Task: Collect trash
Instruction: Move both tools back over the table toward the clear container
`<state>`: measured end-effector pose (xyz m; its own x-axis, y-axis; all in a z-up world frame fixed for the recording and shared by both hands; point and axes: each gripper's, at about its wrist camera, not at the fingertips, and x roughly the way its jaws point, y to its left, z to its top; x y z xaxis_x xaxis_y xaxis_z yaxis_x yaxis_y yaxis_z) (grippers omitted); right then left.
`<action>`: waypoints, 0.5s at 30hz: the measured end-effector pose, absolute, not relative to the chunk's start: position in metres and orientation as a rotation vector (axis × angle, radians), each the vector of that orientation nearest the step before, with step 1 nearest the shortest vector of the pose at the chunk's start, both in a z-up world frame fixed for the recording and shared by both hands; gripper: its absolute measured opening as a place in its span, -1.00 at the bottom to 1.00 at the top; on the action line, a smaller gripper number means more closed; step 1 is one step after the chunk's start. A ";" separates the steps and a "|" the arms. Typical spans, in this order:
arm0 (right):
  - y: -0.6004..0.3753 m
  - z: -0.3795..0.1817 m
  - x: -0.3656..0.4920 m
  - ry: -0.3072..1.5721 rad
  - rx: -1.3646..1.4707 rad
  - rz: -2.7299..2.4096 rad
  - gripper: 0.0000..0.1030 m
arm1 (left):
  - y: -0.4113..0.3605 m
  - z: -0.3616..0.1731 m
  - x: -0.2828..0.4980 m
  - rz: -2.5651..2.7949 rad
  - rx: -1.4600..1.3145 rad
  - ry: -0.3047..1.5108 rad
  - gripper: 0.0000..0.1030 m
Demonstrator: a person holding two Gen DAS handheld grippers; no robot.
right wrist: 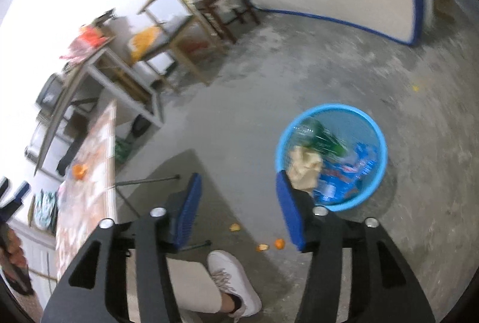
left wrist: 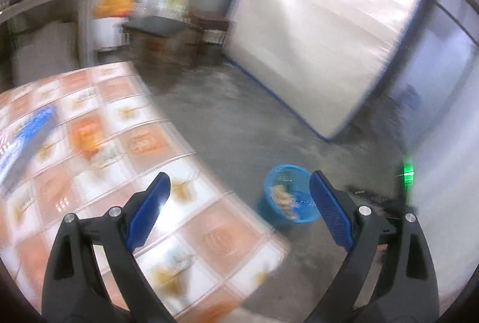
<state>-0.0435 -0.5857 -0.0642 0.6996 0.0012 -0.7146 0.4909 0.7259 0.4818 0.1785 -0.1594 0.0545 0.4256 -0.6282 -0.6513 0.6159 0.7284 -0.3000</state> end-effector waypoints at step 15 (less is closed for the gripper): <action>-0.381 0.016 0.127 0.850 0.547 0.241 0.10 | 0.027 0.003 0.172 -0.381 -0.201 0.828 0.75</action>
